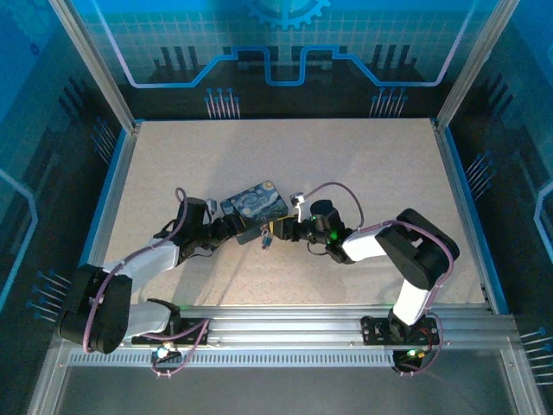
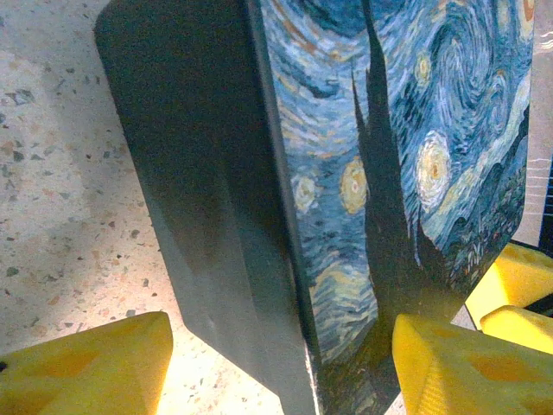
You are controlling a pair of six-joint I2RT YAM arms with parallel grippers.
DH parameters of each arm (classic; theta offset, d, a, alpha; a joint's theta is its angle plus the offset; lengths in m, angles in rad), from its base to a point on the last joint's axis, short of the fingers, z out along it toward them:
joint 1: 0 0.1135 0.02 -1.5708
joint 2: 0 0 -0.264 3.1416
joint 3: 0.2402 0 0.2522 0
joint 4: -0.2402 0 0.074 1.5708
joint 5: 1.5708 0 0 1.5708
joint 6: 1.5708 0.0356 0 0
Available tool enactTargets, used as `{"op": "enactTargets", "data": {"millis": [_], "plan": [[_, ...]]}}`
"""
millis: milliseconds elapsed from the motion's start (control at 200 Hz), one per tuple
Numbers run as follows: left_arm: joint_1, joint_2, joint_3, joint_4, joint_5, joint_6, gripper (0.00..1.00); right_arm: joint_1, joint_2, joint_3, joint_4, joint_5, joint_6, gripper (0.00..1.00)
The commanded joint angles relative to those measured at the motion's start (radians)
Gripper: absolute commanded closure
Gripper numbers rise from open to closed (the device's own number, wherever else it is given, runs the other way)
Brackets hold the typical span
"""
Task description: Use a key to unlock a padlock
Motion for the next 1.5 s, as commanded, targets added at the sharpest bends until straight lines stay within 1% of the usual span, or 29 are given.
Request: {"op": "enactTargets", "data": {"millis": [0,100,225,420,735,985,1241,1496], "plan": [[-0.01,-0.015,-0.018,-0.073,-0.011,0.008,0.31,-0.009,-0.027,-0.031,-0.004,-0.026,-0.036,0.55],[-0.01,-0.019,-0.013,-0.074,-0.009,0.007,0.31,-0.013,-0.023,-0.067,0.04,-0.044,-0.006,0.54],[-0.01,-0.021,-0.016,-0.074,-0.011,0.004,0.31,-0.012,0.027,-0.09,0.133,-0.093,0.06,0.54],[-0.01,-0.029,-0.021,-0.072,-0.01,0.0,0.31,-0.003,0.103,-0.079,0.203,-0.1,0.111,0.55],[-0.01,-0.032,-0.02,-0.071,-0.013,-0.002,0.31,0.012,0.167,-0.025,0.214,-0.12,0.14,0.58],[-0.01,-0.031,-0.019,-0.071,-0.013,-0.002,0.31,0.017,0.224,0.001,0.256,-0.131,0.178,0.61],[-0.01,-0.029,-0.016,-0.07,-0.011,-0.003,0.31,0.026,0.258,0.023,0.259,-0.138,0.198,0.67],[-0.01,-0.03,-0.016,-0.069,-0.011,-0.003,0.31,0.028,0.278,0.017,0.28,-0.132,0.223,0.78]]}}
